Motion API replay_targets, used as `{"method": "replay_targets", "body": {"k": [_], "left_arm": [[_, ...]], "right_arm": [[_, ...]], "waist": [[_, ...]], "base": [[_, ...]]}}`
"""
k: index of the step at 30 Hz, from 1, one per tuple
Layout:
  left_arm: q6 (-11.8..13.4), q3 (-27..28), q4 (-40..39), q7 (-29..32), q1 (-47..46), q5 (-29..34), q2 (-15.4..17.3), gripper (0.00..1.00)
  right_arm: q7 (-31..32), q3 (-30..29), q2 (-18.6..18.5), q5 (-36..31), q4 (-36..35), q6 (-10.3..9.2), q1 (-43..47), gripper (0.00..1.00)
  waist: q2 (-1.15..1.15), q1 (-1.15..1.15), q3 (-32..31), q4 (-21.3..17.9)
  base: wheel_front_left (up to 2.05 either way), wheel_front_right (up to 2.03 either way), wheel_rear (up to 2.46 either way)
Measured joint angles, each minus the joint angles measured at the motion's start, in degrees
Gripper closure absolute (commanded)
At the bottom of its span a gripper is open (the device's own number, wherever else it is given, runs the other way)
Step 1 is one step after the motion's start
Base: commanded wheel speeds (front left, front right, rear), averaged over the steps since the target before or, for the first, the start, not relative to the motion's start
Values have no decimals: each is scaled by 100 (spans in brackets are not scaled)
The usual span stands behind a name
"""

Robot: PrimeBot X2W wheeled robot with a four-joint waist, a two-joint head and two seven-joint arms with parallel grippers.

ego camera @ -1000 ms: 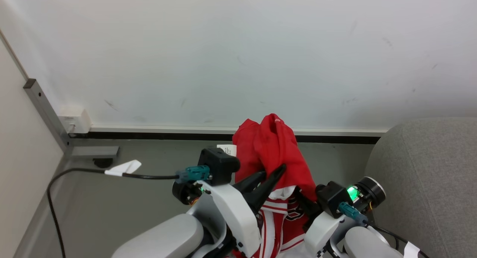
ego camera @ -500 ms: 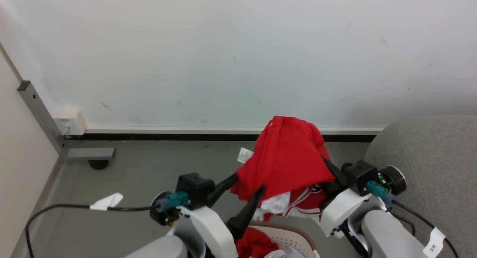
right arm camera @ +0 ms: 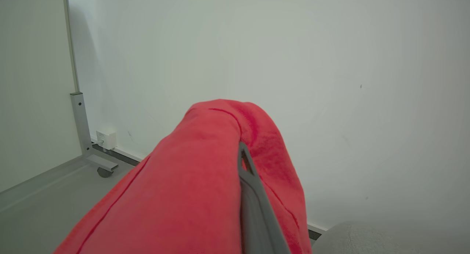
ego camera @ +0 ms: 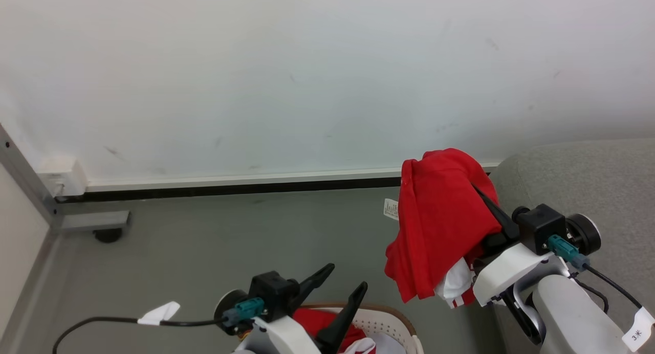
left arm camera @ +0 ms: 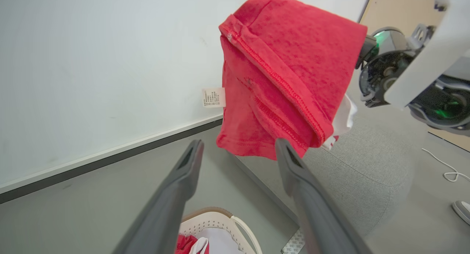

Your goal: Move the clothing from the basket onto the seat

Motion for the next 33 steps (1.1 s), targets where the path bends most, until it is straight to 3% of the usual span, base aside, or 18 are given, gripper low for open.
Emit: {"method": "replay_targets", "body": {"k": [10,24,28,33], "left_arm": [[-126,113,141,-29,14,156,-101,0],[-293,165,124,-57,-46,447,-397,0],[-312,172,63,-60,-219,588,-392,0],[-397,168,-153,116,-745,868,-162,0]], "right_arm": [[0,80,-37,42,-138,0,3,100],[2,-83,-350,144,-443,0,-8,100],[4,-363,-420,144,-610,0,-8,100],[4,-971,-541,87,-868,0,-296,100]], "waist": [[0,0,77,-534],[0,0,409,-1710],[0,0,686,-1833],[0,0,1289,-1828]], "base": [[0,0,0],[0,0,0],[0,0,0],[0,0,0]]}}
